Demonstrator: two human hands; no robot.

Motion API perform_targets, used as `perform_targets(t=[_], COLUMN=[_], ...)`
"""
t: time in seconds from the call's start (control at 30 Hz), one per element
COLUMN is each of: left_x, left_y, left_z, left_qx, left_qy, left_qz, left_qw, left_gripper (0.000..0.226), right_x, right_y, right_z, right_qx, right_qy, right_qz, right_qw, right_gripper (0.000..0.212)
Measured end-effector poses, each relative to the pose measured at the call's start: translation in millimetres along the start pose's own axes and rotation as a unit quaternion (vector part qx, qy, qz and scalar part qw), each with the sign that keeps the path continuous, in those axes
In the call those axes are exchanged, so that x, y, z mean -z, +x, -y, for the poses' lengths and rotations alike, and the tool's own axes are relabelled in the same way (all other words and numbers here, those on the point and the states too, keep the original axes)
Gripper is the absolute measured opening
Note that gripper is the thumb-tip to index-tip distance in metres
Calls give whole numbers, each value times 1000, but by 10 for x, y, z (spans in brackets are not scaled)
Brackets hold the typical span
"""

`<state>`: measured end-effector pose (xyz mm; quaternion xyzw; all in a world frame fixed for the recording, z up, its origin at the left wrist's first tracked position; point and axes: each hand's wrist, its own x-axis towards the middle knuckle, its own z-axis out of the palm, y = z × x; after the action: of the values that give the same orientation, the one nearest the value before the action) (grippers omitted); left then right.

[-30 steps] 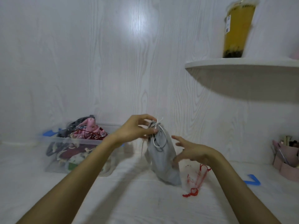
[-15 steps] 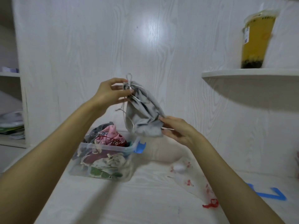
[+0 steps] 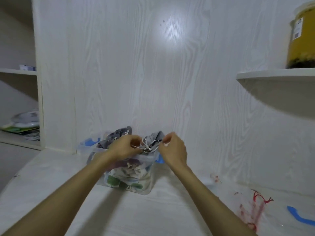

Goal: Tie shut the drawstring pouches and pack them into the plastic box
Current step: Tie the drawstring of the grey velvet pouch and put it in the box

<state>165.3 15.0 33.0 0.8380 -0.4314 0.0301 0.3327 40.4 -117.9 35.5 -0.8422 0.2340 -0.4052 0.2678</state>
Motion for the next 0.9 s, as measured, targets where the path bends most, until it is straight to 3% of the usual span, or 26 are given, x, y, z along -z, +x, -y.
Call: perform_targets(t=[0.07,0.2,0.27,0.4,0.6,0.7,0.8,0.9], left_x=[70,204,160,104,58,55,97,102], left_y=[4,-3,16,90,181,125,1,-93], left_z=[-21,-190,-184,-13,-120,-234,-415,-551], left_qx=[-5,-43,-62,43,120,115,86,78], left_qy=[44,150,162,133,156,212,231,240], left_qz=[31,-18,-14,58,108,29,-96,-156], left_qw=[999,988,985,989,974,970,964,955], left_gripper=[21,27,28,46,47,39,14,31], right_x=[20,-166,-232,-164,-283,-231,-61,239], right_y=[45,116,129,229,348,247,95,-8], right_z=[25,-6,-72,-58,60,-6,-140,-307], right_qx=[32,77,97,118,102,101,120,100], right_qy=[40,-63,-95,-172,-261,-165,-128,-102], right_qz=[-25,208,258,307,358,323,261,245], right_qw=[998,973,957,928,891,926,949,959], right_gripper=[25,44,46,45,46,42,42,45])
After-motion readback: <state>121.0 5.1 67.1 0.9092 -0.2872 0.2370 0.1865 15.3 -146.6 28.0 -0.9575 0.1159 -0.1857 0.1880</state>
